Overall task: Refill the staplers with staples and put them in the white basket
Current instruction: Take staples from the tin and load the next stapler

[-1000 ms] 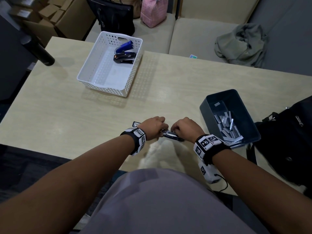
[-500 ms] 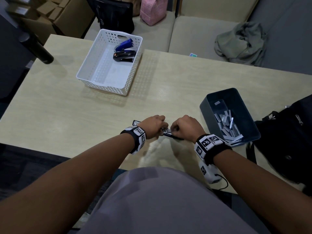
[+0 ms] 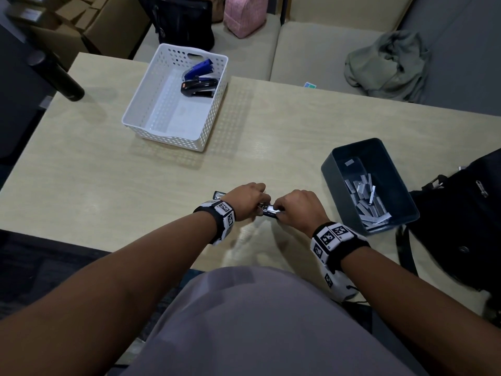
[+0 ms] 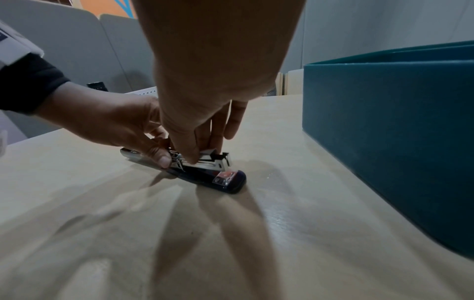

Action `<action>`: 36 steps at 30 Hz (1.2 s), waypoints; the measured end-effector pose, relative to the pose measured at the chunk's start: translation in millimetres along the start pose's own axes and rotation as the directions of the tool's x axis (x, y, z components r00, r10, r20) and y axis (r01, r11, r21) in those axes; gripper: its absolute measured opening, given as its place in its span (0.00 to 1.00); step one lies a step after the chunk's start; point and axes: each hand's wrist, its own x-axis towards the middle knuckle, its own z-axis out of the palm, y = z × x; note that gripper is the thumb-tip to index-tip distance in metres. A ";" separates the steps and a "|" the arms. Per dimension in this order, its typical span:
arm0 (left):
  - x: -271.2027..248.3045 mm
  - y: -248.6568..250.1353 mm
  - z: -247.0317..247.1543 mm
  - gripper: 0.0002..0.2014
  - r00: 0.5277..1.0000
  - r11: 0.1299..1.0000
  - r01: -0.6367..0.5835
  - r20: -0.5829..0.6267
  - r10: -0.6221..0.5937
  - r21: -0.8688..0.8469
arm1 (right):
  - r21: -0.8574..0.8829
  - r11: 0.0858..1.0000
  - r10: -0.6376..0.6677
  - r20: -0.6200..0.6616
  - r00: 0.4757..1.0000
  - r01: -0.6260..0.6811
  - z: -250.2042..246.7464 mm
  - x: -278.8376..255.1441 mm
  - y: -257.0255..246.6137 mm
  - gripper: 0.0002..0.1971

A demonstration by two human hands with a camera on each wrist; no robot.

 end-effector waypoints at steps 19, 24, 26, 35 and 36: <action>1.0 -1.0 -1.9 0.10 1.000 1.000 -0.002 0.011 0.002 -0.018 | -0.054 0.988 -0.139 0.054 0.989 0.142 5.9 -4.7 10.0 0.13; 2.3 -2.7 -1.6 0.07 1.000 1.000 0.008 0.023 -0.008 -0.017 | -0.074 0.967 -0.237 0.075 0.969 0.242 -2.4 -4.8 6.1 0.15; 2.8 -3.2 -2.2 0.07 0.999 0.999 0.022 0.024 -0.021 -0.034 | -0.078 0.956 -0.275 0.089 0.957 0.282 -3.6 -4.9 3.9 0.18; 4.6 -5.4 -3.9 0.14 0.998 0.998 0.038 0.053 -0.035 -0.057 | -0.056 0.969 -0.230 0.177 0.957 0.243 -0.1 -6.5 13.1 0.17; 3.0 -7.9 -3.6 0.16 0.998 0.999 0.036 0.050 -0.034 -0.031 | -0.012 0.979 -0.198 0.173 0.965 0.204 0.5 -6.2 13.5 0.16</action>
